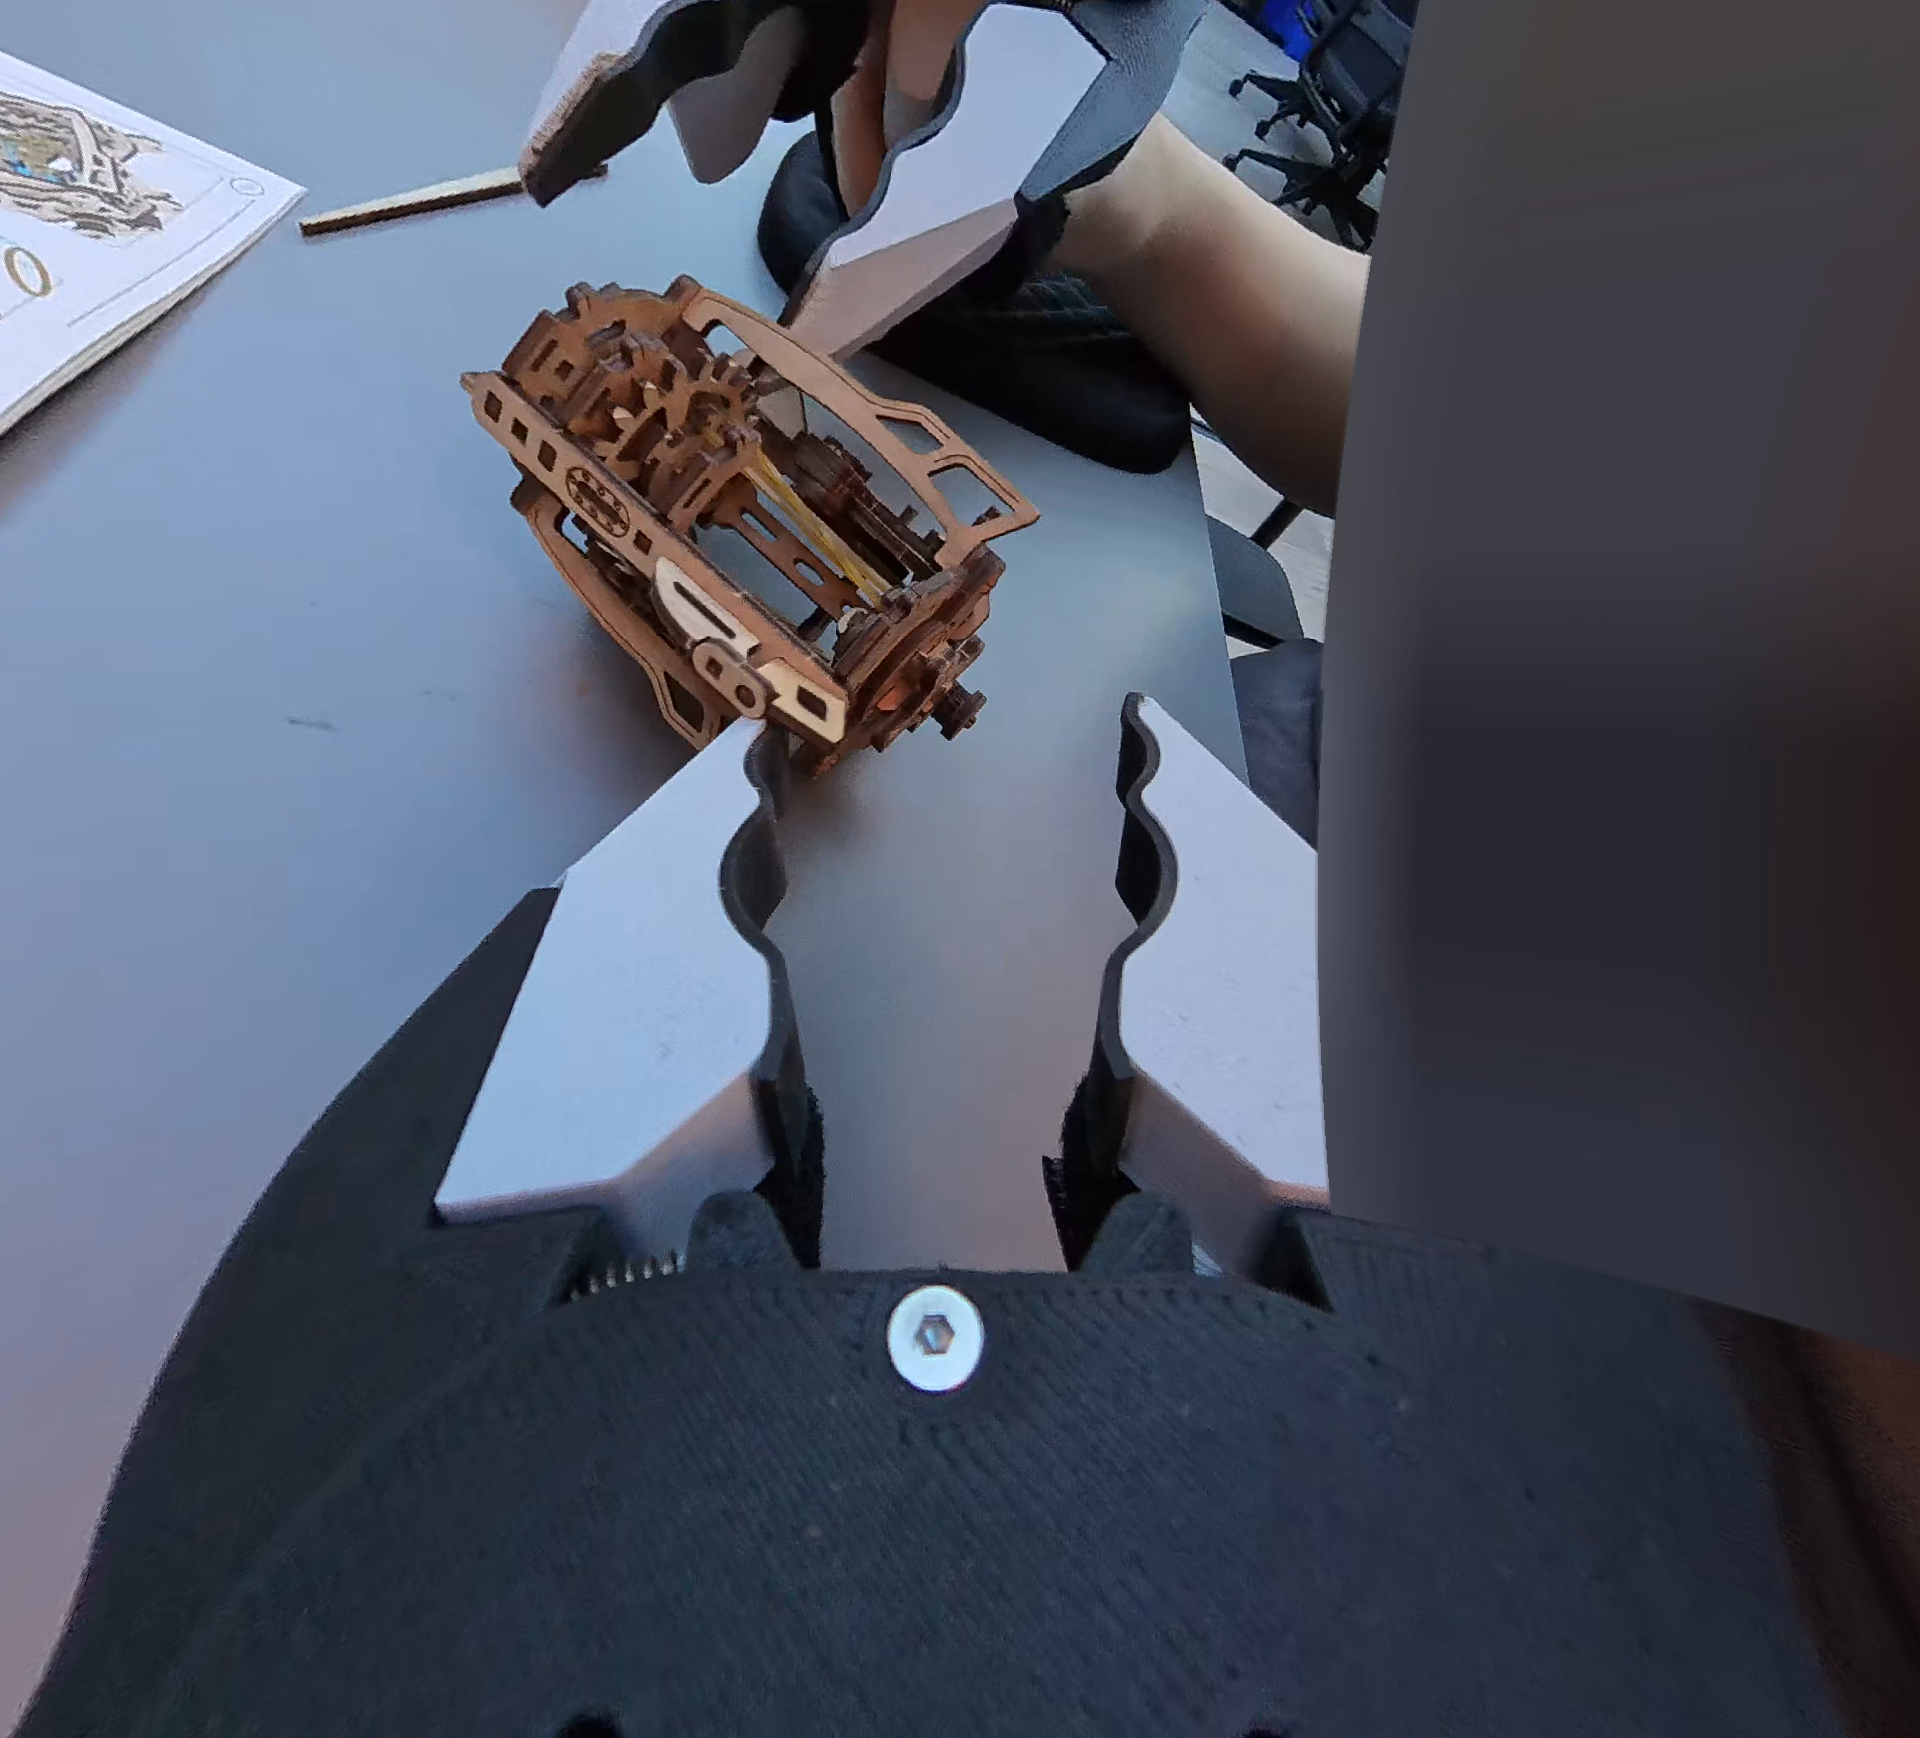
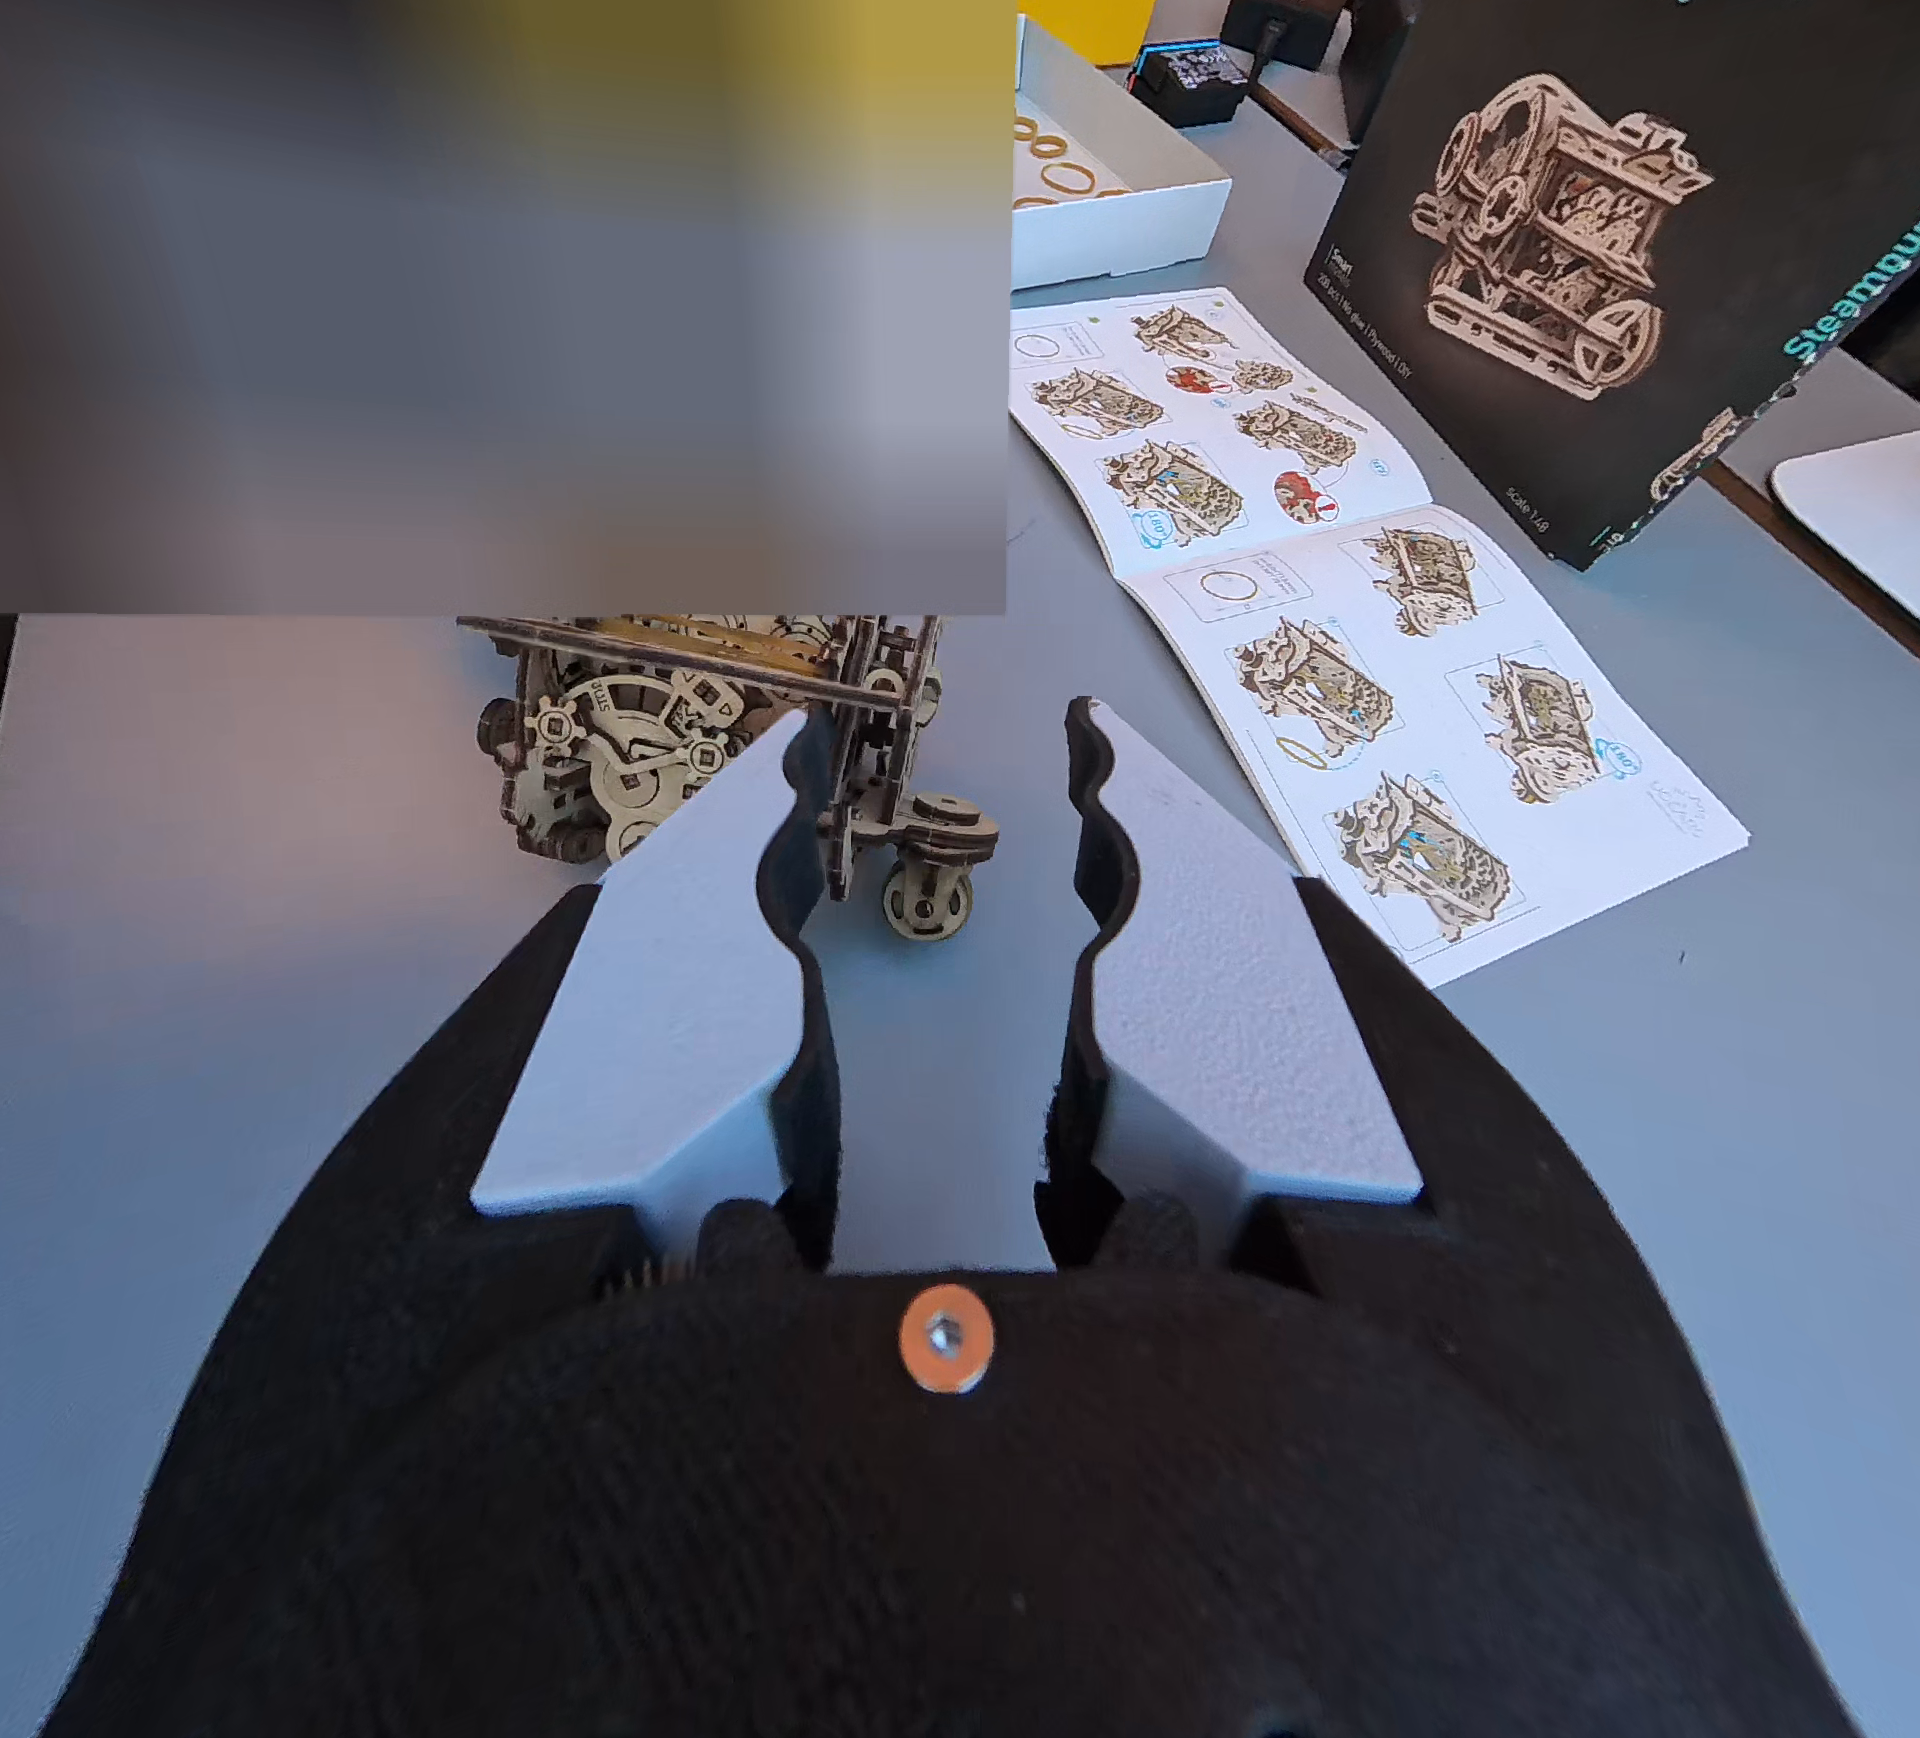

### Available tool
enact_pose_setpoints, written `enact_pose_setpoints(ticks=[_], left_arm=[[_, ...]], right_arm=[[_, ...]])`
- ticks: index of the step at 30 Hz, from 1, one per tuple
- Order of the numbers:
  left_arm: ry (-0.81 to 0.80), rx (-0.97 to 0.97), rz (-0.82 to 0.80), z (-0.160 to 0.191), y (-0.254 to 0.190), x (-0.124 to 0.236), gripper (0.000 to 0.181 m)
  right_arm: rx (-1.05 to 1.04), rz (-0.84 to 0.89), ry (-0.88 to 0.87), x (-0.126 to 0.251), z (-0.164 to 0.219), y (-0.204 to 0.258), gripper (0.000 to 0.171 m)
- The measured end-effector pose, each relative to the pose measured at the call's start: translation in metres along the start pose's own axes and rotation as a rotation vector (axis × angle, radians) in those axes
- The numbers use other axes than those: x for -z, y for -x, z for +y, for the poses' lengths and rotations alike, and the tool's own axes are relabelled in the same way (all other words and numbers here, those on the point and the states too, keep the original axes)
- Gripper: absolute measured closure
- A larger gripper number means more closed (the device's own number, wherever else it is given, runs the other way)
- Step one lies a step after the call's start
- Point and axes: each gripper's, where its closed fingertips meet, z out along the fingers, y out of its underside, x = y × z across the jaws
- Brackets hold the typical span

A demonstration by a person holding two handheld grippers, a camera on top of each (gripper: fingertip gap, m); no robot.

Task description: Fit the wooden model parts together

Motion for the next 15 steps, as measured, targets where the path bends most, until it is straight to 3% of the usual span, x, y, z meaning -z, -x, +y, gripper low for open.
enact_pose_setpoints(ticks=[7,15], left_arm=[[-0.008,0.038,0.025,-0.0003,0.0018,0.0018,0.129],[-0.013,0.03,0.018,-0.0035,0.0031,0.006,0.126]], right_arm=[[0.026,-0.033,0.023,-0.0043,0.0051,0.0041,0.128],[0.04,-0.03,0.03,-0.0064,0.0061,0.0047,0.128]])
